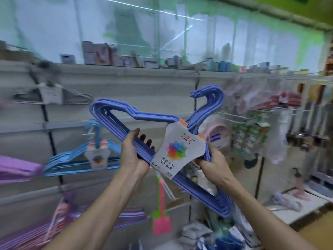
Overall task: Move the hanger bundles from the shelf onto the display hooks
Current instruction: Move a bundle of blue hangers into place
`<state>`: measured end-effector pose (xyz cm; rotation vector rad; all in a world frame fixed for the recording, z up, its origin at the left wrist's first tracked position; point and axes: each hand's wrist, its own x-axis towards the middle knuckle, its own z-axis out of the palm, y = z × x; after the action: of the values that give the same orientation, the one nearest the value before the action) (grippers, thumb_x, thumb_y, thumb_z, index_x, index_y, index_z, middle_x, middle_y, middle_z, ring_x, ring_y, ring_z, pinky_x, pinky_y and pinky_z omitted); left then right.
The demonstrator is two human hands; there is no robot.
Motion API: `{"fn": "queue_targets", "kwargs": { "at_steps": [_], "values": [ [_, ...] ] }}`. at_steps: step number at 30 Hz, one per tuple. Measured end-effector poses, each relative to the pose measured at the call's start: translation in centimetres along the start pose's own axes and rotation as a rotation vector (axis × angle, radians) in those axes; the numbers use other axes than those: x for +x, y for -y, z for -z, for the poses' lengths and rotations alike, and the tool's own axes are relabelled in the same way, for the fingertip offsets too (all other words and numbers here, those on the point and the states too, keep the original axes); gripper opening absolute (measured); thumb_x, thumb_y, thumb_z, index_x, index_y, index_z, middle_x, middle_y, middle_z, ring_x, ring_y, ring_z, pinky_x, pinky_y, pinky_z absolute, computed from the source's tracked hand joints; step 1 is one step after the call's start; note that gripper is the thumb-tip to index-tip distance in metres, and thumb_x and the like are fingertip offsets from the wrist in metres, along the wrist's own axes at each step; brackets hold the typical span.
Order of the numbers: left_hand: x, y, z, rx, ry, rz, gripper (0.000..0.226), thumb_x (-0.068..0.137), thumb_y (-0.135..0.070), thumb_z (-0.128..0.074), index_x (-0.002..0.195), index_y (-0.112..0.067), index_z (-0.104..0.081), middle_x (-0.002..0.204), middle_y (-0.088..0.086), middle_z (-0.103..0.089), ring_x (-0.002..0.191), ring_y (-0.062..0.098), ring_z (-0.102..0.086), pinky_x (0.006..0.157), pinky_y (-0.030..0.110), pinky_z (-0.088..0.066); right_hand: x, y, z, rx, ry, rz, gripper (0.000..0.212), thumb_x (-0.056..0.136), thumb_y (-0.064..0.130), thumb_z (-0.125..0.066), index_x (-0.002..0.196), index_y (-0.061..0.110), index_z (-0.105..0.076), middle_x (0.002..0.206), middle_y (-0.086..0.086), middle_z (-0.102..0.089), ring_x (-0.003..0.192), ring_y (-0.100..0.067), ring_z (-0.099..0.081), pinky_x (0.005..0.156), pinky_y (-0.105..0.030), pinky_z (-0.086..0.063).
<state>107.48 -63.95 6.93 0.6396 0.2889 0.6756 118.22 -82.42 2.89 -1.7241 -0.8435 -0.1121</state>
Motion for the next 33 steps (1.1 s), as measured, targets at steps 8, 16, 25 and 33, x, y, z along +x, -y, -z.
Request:
{"fn": "queue_targets", "kwargs": {
  "at_steps": [8,16,25,33],
  "values": [
    [-3.5,-14.2,10.1,-0.034,-0.142,-0.19,0.02,0.088,-0.028,-0.065,0.074,-0.017,-0.056,0.08,-0.002,-0.055,0.074,0.018,-0.057,0.067,0.033,-0.047,-0.1,7.6,-15.4,0.13,0.188,0.071,0.048,0.086,0.001,-0.062,0.119,0.035,-0.055,0.088,0.011,-0.068,0.072,-0.003,-0.061,0.059,-0.012,-0.045],
    [-8.3,-27.2,21.4,-0.01,-0.251,-0.382,0.015,0.089,-0.03,-0.065,0.082,-0.019,-0.058,0.083,-0.003,-0.057,0.079,0.017,-0.058,0.065,0.033,-0.047,-3.4,16.1,-31.0,0.326,0.363,0.164,0.05,0.09,-0.001,-0.063,0.121,0.036,-0.056,0.099,0.02,-0.068,0.088,0.007,-0.065,0.07,-0.013,-0.051],
    [-14.9,-39.2,32.4,-0.041,-0.41,-0.524,0.019,0.088,-0.031,-0.066,0.078,-0.019,-0.056,0.081,-0.002,-0.056,0.068,0.018,-0.052,0.067,0.032,-0.046,-7.7,24.3,-46.6,0.378,0.527,0.247,0.053,0.087,-0.001,-0.063,0.108,0.048,-0.055,0.095,0.017,-0.069,0.087,-0.008,-0.064,0.067,-0.021,-0.051],
    [-18.7,-46.3,40.7,-0.099,-0.528,-0.666,0.014,0.087,-0.034,-0.065,0.087,-0.022,-0.058,0.089,-0.003,-0.059,0.087,0.017,-0.058,0.075,0.034,-0.047,-10.0,29.8,-57.1,0.406,0.707,0.317,0.054,0.087,0.007,-0.064,0.133,0.034,-0.054,0.109,0.017,-0.068,0.094,0.002,-0.063,0.076,-0.021,-0.052]
  ]
}}
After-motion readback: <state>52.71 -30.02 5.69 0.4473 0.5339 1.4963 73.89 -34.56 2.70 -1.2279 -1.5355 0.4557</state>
